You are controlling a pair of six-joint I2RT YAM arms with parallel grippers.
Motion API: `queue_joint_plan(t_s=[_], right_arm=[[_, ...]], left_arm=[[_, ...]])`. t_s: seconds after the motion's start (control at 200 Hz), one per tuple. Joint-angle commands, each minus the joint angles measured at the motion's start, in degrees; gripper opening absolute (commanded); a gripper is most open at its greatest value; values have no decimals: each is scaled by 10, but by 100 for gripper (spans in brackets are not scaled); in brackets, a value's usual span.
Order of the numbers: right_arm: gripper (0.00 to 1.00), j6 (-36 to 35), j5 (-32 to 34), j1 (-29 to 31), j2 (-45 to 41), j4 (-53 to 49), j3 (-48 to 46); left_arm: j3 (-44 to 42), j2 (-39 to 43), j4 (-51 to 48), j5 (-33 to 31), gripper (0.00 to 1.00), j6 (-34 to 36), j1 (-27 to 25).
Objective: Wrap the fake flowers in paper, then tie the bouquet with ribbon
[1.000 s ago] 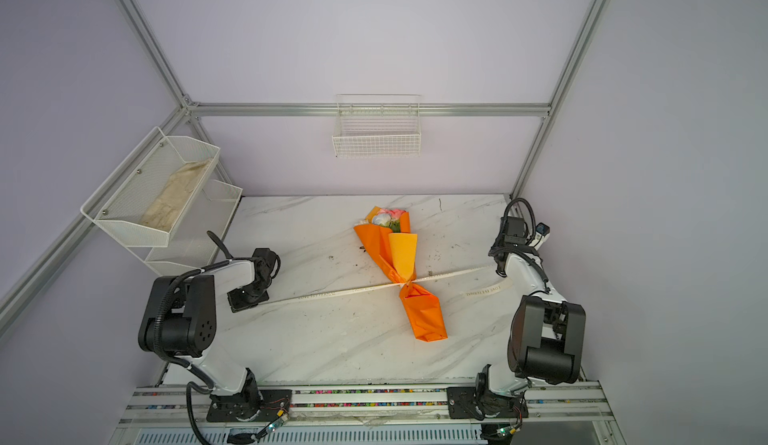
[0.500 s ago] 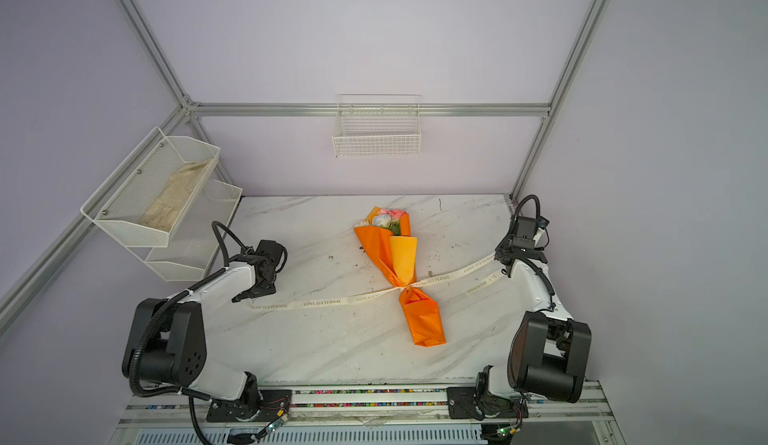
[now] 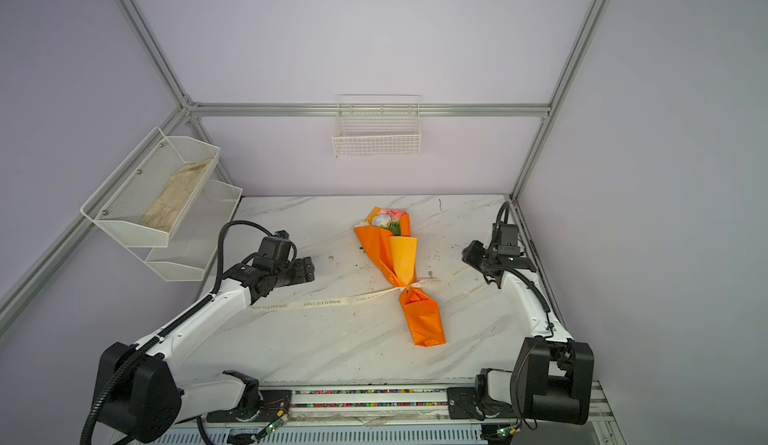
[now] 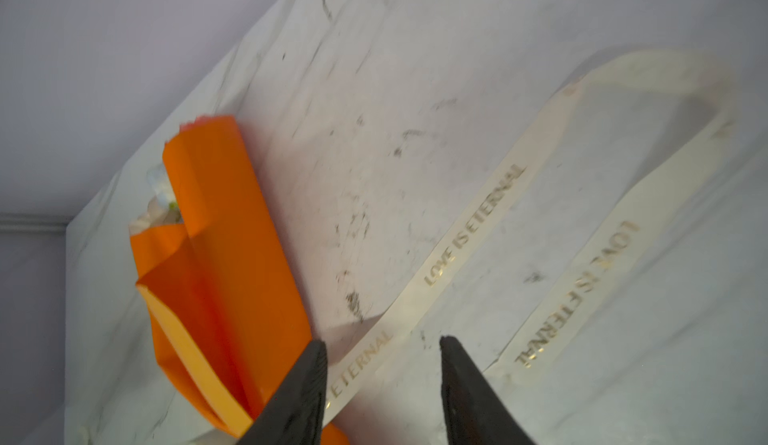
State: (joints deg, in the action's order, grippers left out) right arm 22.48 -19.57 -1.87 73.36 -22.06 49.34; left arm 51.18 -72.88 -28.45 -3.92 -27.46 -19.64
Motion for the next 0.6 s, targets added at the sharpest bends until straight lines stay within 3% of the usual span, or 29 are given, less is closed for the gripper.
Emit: queue_joint_plan(t_s=[0.0, 0.195, 0.515, 0.595], right_arm=[[47, 21, -78, 29, -31, -37, -67], [46, 38, -192, 89, 7, 37, -129], [46, 175, -218, 214, 50, 231, -135], [46, 161, -206, 225, 66, 215, -120]], left_arm=[[-20, -12, 93, 118, 91, 37, -14], [7, -53, 86, 139, 91, 75, -36], [18, -71, 79, 152, 92, 50, -41], [16, -76, 79, 154, 92, 38, -45]])
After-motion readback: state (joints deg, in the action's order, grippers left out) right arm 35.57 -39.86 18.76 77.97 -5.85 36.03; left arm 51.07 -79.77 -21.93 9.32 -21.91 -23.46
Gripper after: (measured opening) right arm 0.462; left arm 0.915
